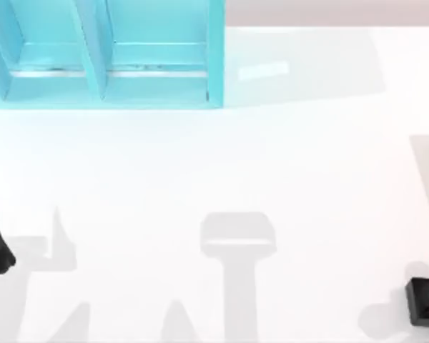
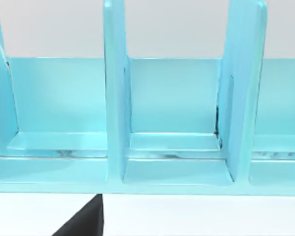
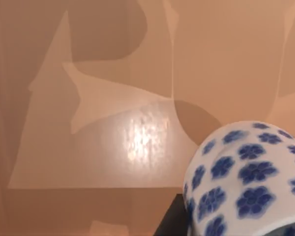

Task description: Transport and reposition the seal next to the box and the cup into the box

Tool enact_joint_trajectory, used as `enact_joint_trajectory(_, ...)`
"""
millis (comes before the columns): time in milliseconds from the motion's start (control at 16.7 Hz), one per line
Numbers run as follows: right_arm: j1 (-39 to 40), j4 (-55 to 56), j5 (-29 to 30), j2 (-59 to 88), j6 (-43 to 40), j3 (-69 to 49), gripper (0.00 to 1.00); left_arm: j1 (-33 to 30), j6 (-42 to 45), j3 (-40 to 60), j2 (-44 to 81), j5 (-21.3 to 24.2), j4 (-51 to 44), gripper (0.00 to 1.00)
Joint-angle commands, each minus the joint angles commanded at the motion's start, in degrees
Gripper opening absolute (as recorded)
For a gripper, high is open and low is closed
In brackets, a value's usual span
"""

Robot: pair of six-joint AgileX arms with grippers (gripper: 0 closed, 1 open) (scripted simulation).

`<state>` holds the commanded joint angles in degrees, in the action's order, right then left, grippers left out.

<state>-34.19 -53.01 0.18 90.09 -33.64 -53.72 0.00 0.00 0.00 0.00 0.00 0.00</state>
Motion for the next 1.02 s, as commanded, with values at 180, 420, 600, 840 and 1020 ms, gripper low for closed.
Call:
enact_joint_trajectory(180,0.0,0.0,0.0,0.0,0.0,0.0,0.6,0.0,0.0,0.0,0.0,0.0,0.0,1.0)
enact_joint_trajectory(420,0.0,0.0,0.0,0.0,0.0,0.0,0.9,0.0,0.0,0.0,0.0,0.0,0.0,1.0)
enact_joint_trajectory(600,0.0,0.0,0.0,0.0,0.0,0.0,1.0,0.0,0.0,0.0,0.0,0.0,0.0,1.0)
enact_joint_trajectory(840,0.0,0.0,0.0,0.0,0.0,0.0,1.0,0.0,0.0,0.0,0.0,0.0,0.0,1.0)
enact_joint_trajectory(1020,-0.1,0.0,0.0,0.0,0.0,0.0,1.0,0.0,0.0,0.0,0.0,0.0,0.0,1.0)
